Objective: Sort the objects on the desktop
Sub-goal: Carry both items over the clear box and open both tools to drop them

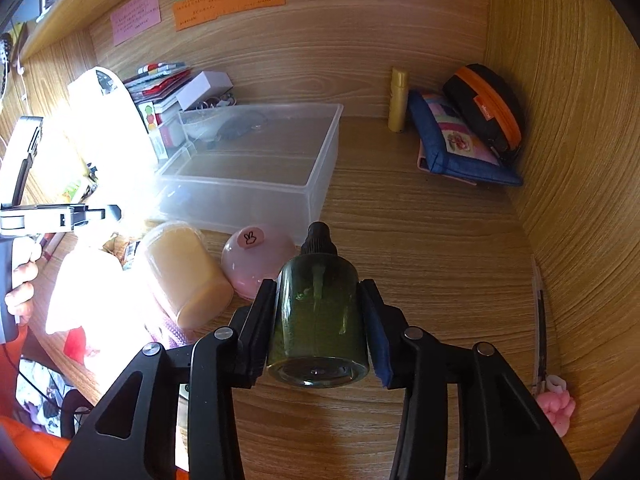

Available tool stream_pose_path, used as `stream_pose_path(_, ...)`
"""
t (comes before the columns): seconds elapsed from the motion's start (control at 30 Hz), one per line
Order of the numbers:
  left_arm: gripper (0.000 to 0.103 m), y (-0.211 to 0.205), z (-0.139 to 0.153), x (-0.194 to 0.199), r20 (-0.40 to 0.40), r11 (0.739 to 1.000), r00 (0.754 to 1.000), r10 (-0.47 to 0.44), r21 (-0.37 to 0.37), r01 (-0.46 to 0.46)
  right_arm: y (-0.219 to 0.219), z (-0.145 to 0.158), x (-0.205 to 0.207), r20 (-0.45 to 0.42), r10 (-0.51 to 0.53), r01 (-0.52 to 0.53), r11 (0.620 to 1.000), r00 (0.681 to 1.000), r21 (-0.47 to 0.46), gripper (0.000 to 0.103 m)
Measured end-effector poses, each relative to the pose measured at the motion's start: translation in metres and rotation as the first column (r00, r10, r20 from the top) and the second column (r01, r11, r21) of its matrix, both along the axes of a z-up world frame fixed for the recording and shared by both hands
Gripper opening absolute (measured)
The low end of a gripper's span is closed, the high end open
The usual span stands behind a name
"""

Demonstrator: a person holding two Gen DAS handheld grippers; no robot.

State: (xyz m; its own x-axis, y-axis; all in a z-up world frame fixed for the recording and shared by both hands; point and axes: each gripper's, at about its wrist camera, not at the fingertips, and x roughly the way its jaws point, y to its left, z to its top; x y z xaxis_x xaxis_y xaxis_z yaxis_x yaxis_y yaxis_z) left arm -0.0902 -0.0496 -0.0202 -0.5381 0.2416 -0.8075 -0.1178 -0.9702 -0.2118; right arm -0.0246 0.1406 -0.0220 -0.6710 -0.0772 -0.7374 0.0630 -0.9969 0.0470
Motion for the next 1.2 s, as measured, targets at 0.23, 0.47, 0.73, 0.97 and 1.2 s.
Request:
stream_pose_path(0.23, 0.065, -0.013, 0.045, 0.004, -0.117, 0.999, 0.993, 0.035, -0.004, -0.036, -0.005, 0.026, -0.014, -0.082, 0.018, -0.019, 1.0, 0.996, -0.003, 0.038)
stream_pose_path(0.47, 0.065, -0.008, 0.061, -0.019, -0.156, 0.999, 0.987, 0.041, -0.018, -0.044, -0.018, 0.05, -0.041, -0.138, 0.057, -0.055, 0.998, 0.989, 0.023, 0.038)
stream_pose_path(0.73, 0.065, 0.006, 0.059, -0.062, -0.135, 0.999, 0.991, 0.008, -0.044, -0.014, -0.032, 0.053, -0.084, -0.115, 0.101, -0.097, 0.995, 0.988, 0.039, 0.038)
stream_pose_path(0.97, 0.065, 0.022, 0.032, -0.103, -0.053, 0.997, 0.998, -0.034, -0.067, 0.03, -0.042, 0.034, -0.127, -0.029, 0.14, -0.138, 0.99, 0.99, 0.039, 0.038)
stream_pose_path(1.2, 0.065, 0.039, -0.001, -0.138, 0.047, 0.993, 0.995, -0.084, -0.077, 0.087, -0.049, 0.01, -0.163, 0.074, 0.18, -0.184, 0.981, 0.981, 0.056, 0.038)
